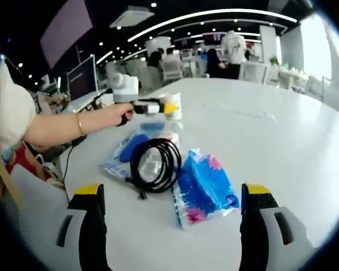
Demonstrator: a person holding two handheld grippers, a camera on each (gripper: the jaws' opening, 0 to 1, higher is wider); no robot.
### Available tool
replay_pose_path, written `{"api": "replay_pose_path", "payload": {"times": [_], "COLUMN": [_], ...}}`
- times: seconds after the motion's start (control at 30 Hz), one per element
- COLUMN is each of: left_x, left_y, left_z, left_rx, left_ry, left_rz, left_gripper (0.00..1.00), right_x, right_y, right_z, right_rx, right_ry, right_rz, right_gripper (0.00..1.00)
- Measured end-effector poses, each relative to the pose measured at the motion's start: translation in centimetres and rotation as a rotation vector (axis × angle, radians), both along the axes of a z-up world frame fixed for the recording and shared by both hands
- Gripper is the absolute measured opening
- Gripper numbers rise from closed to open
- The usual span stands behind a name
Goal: Arrange the tabletop items into an orderly group along one side of the table until the central work area is clear of visible clutter.
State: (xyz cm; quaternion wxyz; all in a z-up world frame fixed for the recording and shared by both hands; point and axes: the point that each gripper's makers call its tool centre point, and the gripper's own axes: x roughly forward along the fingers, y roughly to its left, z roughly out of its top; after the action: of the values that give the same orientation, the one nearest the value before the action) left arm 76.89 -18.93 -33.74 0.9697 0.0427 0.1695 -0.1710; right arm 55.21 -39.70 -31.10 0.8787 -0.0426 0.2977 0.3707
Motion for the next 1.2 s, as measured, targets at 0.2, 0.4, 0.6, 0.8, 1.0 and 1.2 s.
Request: {"api": "replay_pose_path", "payload": {"times": [0.2,0.4,0.6,0.8,1.0,1.2], "left_x": [0.4,0.6,0.6,0.7,0.4,0.1], "left_y": [0.3,0.2,-0.2,-0.3,0.3,0.6], "left_z": [-1.5,-1.6,-1.9,-2.2,-3.3,-2.3], "left_rx": [0.000,0.006,0.035,0.032,0.024,0.008], "left_ry": [0.024,0.017,0.017,0.029,0.079,0.077], "left_rz": [0.012,0.015,0.016,0.025,0.058,0.080], "left_gripper": [0.40,0.40,0.39,0.39,0.41,0.49], "right_x": [0.2,0.3,0.4,0.6,0.6,0.8], "right_y": [-0.7,-0.9,-0.8,-1.1,-1.2,-1.4], "right_z": [-0.3,0.0,0.2,0.6,0.8,1.4], "right_rx": [-0.004,0.013,0.028,0.040,0.045,0.063], "right_ry": [0.024,0.026,0.027,0.021,0.021,0.009], "right_rz": [-0.031,-0.045,-0.047,-0.064,-0.068,-0.083], "right_gripper": [0.99,0.99,0.99,0.99,0.99,0.99]}}
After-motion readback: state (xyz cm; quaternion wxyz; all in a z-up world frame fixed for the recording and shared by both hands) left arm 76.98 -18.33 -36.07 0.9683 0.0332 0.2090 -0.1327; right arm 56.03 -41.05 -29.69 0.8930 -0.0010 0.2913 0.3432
